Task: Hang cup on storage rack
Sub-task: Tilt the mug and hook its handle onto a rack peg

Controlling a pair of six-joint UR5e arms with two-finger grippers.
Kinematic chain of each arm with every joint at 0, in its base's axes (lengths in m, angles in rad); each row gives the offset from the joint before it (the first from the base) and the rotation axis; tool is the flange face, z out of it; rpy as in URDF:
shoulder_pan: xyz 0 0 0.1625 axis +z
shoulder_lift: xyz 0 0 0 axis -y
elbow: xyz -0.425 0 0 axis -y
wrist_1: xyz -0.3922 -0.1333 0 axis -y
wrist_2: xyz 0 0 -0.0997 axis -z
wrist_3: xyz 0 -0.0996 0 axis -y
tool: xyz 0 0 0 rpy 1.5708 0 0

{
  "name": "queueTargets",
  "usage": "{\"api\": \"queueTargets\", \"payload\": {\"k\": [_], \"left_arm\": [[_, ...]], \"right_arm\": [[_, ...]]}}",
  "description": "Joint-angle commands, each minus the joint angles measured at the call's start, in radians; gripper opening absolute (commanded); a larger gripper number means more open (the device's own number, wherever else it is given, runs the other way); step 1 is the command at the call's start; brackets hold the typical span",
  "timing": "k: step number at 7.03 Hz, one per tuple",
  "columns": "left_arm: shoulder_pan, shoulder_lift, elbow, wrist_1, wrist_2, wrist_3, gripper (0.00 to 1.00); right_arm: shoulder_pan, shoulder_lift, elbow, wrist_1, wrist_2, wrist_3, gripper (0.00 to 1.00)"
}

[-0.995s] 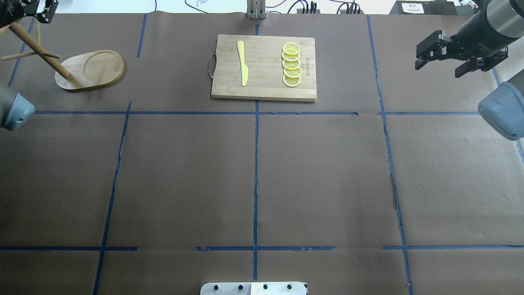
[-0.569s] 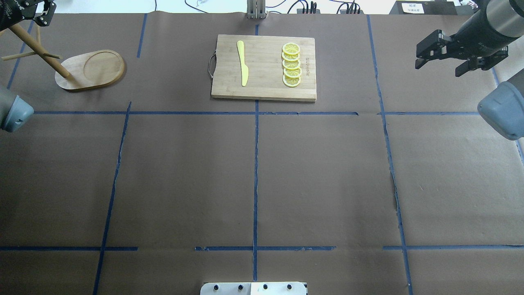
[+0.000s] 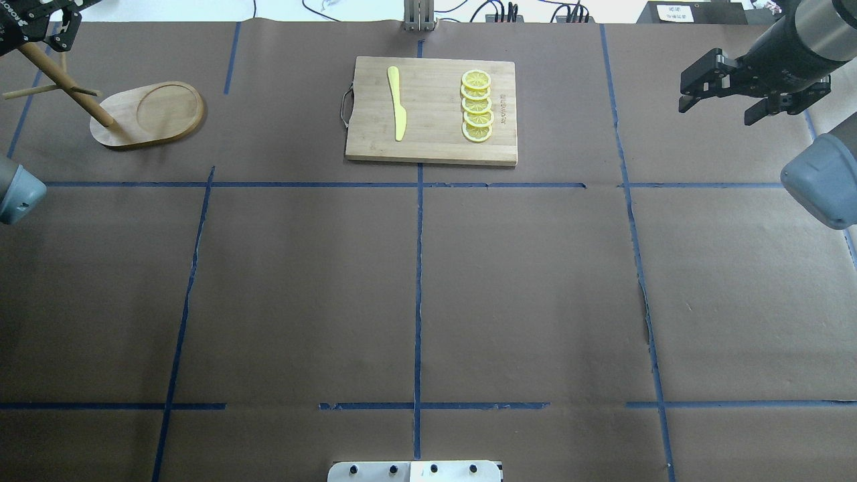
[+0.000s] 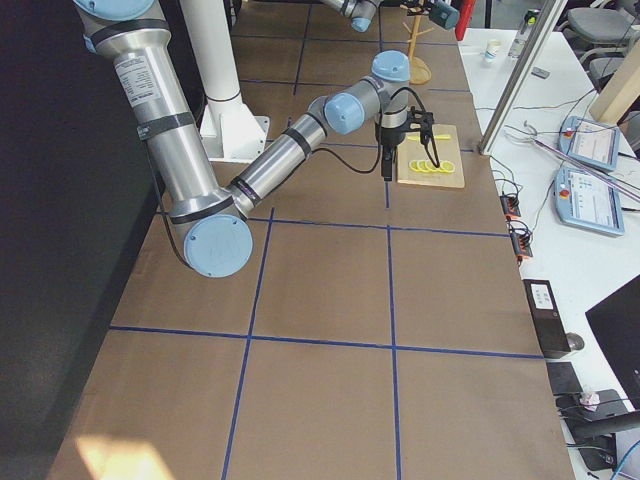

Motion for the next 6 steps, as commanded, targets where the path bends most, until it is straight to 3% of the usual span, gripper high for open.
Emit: {"api": "queueTargets", "payload": {"k": [1,6], "left_arm": [[-0.009,0.014,0.0,-0.026,-0.004,-0.026,0.0],[-0.006,0.022,0.02,-0.028,-0.004,-0.038,0.0]], "right_arm": [[0.0,0.0,0.002,0.0,0.0,0.0,1.0],[0.0,0.0,0.006,0.0,0.0,0.005,1.0]]}}
